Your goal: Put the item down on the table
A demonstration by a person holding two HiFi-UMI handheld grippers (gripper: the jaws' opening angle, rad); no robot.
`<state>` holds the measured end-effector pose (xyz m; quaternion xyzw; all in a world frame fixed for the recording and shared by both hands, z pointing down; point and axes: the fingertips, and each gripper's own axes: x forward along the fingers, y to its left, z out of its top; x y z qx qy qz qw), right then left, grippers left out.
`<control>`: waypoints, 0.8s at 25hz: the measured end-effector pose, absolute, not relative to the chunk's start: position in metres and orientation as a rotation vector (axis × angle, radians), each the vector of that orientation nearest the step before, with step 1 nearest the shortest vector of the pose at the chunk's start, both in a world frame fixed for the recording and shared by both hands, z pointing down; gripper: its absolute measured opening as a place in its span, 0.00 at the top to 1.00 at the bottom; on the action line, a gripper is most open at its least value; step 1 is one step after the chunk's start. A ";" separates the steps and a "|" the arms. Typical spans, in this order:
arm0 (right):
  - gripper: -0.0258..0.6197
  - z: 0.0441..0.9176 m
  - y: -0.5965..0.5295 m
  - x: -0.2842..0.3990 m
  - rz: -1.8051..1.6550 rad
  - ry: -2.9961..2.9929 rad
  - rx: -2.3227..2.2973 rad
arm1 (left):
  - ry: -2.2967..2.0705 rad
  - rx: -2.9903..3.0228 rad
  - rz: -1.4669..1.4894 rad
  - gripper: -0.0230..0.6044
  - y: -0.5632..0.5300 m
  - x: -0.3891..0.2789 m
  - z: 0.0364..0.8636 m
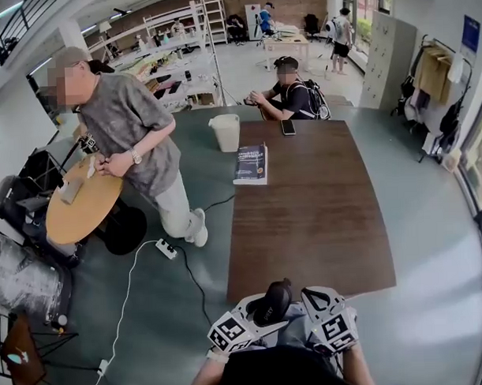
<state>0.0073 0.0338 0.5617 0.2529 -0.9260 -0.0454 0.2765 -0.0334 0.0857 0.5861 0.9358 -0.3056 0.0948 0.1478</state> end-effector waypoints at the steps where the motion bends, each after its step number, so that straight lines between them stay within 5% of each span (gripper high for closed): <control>1: 0.98 0.563 0.031 0.010 -0.118 -2.488 0.679 | -0.886 2.691 0.284 0.37 0.082 -0.031 0.586; 20: 0.98 0.572 -0.035 0.003 -0.074 -2.524 0.645 | -1.008 2.586 0.321 0.37 0.017 -0.054 0.590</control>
